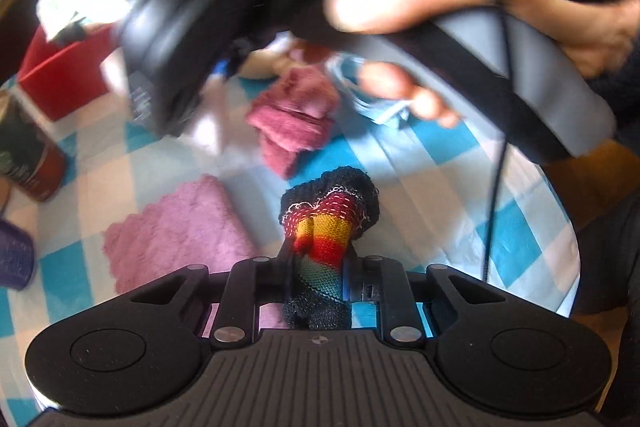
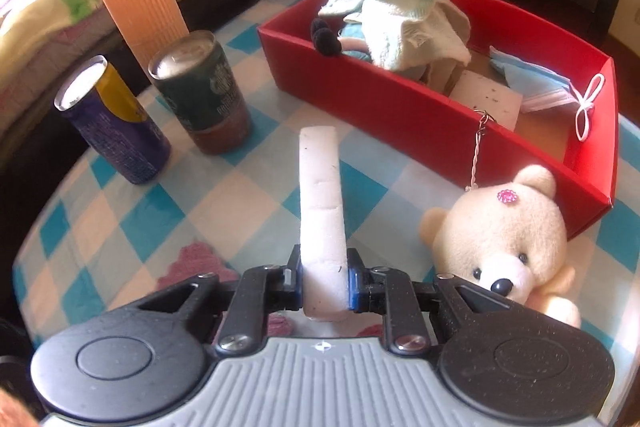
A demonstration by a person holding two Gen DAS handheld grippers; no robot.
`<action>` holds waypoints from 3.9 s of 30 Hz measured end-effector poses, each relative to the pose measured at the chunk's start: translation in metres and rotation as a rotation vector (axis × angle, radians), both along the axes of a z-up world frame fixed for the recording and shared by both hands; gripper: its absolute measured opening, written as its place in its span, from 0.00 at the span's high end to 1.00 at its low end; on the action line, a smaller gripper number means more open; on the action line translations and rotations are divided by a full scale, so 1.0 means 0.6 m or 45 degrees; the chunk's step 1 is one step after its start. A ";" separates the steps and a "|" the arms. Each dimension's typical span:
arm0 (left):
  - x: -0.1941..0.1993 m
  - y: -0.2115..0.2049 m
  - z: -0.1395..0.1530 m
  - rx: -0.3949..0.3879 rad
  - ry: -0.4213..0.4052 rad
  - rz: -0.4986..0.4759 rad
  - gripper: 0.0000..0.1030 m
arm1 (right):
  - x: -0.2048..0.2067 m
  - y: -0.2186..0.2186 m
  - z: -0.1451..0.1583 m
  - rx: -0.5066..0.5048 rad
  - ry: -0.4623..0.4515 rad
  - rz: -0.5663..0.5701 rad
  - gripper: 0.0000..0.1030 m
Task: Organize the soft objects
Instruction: 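Carry the striped sock over the red box with the left gripper while the right gripper carries the foam block, then open the left gripper to drop the sock while the right gripper releases the foam block into the box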
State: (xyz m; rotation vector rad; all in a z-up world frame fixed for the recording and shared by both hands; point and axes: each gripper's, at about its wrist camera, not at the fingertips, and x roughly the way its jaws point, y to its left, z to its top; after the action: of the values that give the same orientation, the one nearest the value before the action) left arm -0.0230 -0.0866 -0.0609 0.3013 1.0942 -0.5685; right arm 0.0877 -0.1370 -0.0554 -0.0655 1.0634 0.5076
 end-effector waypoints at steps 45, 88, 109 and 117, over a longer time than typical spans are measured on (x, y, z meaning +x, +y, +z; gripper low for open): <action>0.136 0.083 0.091 0.003 -0.212 0.505 0.80 | -0.093 -0.093 0.114 0.000 -0.225 -0.190 1.00; 0.226 0.059 0.197 -0.036 -0.466 0.572 0.79 | -0.064 -0.090 0.222 -0.048 -0.541 -0.355 1.00; 0.292 0.046 0.175 -0.012 -0.440 0.590 0.78 | 0.029 -0.107 0.193 -0.055 -0.499 -0.416 1.00; 0.325 0.040 0.161 0.000 -0.432 0.598 0.77 | 0.059 -0.110 0.178 -0.065 -0.492 -0.427 1.00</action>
State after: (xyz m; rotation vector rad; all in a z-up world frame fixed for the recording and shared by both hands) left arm 0.1722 -0.0624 0.0354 0.1253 0.7972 -0.0914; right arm 0.1232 -0.2031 0.0513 -0.0272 0.6891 0.1535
